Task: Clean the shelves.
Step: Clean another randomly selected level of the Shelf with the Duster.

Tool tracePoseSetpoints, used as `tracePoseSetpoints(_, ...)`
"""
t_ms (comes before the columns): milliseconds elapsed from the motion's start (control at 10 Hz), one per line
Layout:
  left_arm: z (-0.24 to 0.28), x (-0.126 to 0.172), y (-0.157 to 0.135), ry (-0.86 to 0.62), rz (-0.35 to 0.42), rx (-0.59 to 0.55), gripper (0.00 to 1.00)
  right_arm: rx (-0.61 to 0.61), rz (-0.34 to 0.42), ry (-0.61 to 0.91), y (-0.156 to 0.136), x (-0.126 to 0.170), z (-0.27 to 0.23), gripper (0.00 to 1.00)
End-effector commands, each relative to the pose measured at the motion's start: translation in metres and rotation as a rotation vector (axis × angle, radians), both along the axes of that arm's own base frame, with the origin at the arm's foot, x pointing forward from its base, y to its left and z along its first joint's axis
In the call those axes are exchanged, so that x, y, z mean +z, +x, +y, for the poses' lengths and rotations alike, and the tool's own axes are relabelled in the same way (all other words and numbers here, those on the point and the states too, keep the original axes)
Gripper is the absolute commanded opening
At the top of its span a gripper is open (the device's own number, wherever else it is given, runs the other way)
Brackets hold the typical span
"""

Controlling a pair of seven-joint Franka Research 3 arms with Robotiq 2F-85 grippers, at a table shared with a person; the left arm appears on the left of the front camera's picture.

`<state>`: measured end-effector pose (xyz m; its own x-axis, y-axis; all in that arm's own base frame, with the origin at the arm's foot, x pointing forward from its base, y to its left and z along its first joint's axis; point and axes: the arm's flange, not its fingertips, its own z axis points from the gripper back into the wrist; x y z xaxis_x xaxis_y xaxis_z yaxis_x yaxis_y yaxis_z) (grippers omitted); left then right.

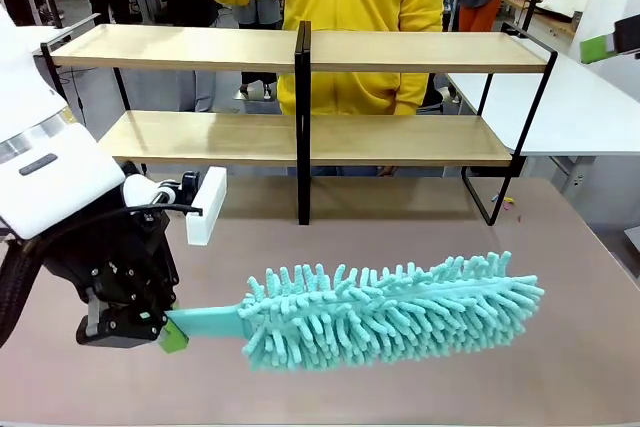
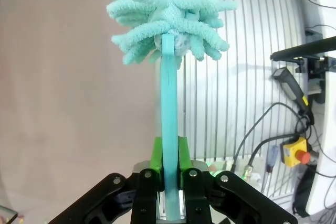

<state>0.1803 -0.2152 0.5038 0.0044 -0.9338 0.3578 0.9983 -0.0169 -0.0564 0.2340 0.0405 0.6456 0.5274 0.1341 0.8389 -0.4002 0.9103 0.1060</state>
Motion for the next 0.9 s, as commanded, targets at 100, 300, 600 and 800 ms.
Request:
tracePoseSetpoints(100, 0.049, 0.037, 0.019, -0.069, -0.045, -0.045, 0.13, 0.003, 0.0, 0.006, 0.0, 0.001, -0.001, 1.0)
tracePoseSetpoints(300, 0.103, 0.075, 0.026, -0.133, -0.063, -0.055, 0.13, 0.003, 0.0, 0.006, 0.0, 0.001, -0.001, 1.0)
tracePoseSetpoints(600, 0.181, 0.147, 0.037, -0.222, -0.145, 0.165, 0.13, 0.003, 0.0, 0.006, 0.0, 0.001, -0.001, 1.0)
tracePoseSetpoints(800, 0.268, 0.209, 0.029, -0.323, -0.229, 0.4, 0.13, 0.003, 0.0, 0.006, 0.0, 0.001, -0.001, 1.0)
